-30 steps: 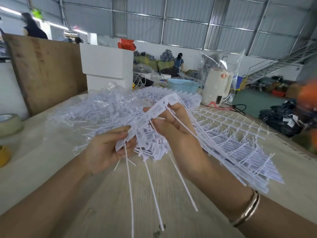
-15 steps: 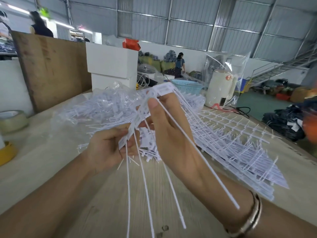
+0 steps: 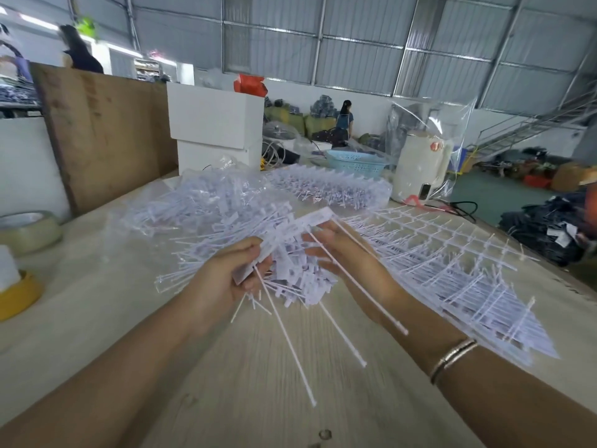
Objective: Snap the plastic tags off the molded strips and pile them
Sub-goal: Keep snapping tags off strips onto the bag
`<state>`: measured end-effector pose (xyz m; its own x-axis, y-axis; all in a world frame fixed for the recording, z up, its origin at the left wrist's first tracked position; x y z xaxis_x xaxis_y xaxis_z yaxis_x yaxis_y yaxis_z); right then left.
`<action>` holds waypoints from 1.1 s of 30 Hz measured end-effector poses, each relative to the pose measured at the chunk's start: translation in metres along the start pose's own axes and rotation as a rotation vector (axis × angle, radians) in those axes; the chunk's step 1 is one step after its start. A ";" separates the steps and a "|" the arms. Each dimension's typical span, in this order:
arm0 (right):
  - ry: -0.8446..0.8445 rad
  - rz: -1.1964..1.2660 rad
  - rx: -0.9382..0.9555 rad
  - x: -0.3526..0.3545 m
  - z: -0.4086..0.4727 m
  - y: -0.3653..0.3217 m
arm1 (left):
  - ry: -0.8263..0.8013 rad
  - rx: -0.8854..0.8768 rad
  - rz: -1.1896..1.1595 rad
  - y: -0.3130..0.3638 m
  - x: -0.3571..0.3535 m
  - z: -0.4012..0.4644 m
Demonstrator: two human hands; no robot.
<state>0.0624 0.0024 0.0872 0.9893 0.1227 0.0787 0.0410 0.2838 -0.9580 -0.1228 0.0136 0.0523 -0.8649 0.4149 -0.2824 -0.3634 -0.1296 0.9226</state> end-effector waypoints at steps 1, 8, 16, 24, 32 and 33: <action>-0.028 0.028 -0.038 0.004 -0.004 0.008 | 0.002 -0.002 0.019 0.001 0.001 0.000; 0.185 -0.201 0.388 0.012 -0.023 -0.002 | -0.121 0.107 0.079 -0.005 -0.001 -0.001; 0.185 -0.825 0.556 0.013 -0.054 -0.023 | -0.173 0.238 0.142 -0.011 -0.002 -0.005; 0.037 -0.875 0.217 0.052 -0.018 -0.001 | -0.023 0.126 0.240 -0.019 -0.005 -0.004; 0.059 -1.379 0.053 0.108 -0.002 0.065 | 0.146 -0.103 0.165 -0.010 -0.005 -0.005; 0.067 -1.356 0.082 0.109 -0.001 0.067 | 0.166 -0.141 0.133 -0.008 -0.005 -0.006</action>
<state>0.1733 0.0334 0.0316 0.1835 -0.3411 0.9219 0.9727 0.1987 -0.1201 -0.1176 0.0066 0.0451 -0.9490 0.2342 -0.2112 -0.2776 -0.3026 0.9118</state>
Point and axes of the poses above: each hand's wrist, its own z-axis towards the middle knuckle, its own x-axis out of the back of the hand, y = z × x, the point moved 2 cm from there along z, towards the middle knuckle, and after that the axes turned 2 degrees about x, right-handed, at the moved point
